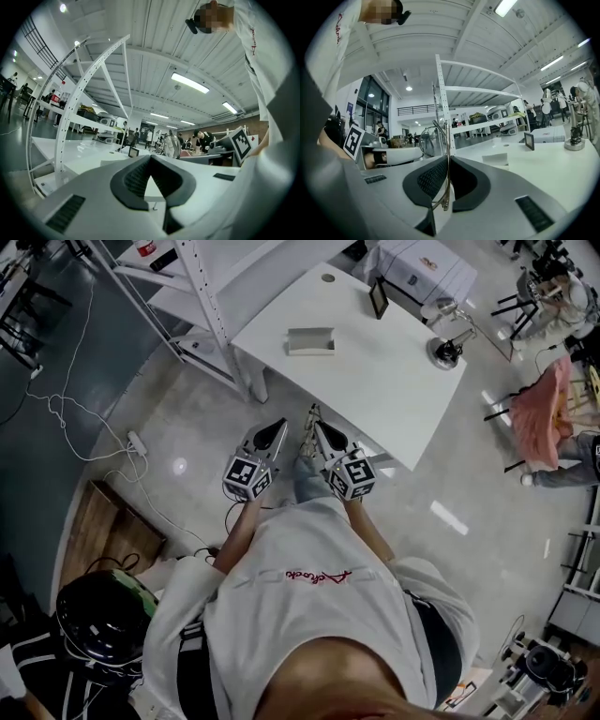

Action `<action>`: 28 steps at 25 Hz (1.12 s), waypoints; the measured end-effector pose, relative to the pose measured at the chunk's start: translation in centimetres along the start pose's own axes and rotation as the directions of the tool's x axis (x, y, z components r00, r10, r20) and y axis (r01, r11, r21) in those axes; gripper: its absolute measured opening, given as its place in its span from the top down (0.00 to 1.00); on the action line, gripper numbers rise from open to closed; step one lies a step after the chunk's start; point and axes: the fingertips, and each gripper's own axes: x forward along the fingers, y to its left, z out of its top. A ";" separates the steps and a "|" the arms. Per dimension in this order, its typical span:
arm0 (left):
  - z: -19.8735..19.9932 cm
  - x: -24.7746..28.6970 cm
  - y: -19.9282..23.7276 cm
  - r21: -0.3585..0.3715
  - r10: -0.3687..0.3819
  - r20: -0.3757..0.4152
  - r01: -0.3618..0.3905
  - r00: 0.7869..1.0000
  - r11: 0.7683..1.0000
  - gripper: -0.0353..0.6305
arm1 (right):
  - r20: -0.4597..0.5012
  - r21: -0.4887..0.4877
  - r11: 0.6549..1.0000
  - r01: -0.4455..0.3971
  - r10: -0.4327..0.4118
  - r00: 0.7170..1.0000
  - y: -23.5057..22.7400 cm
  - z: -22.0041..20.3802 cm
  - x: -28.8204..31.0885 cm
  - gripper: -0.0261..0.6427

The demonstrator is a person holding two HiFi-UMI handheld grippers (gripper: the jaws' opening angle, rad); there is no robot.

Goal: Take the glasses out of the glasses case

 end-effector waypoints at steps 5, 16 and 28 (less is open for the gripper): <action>-1.0 -1.1 -0.8 -0.013 0.035 -0.001 -0.035 0.999 0.999 0.91 | 0.006 -0.047 0.999 -0.009 0.009 1.000 1.1 -0.2 -1.3 0.91; -1.8 -3.1 -3.2 -0.002 0.054 0.004 -0.054 0.999 0.999 0.91 | 0.011 -0.045 0.999 -0.024 0.025 1.000 2.6 -1.4 -3.9 0.91; -2.0 -4.9 -4.3 0.006 0.039 0.004 -0.039 0.999 0.999 0.91 | 0.023 -0.045 0.999 -0.008 0.009 1.000 3.5 -1.4 -5.0 0.91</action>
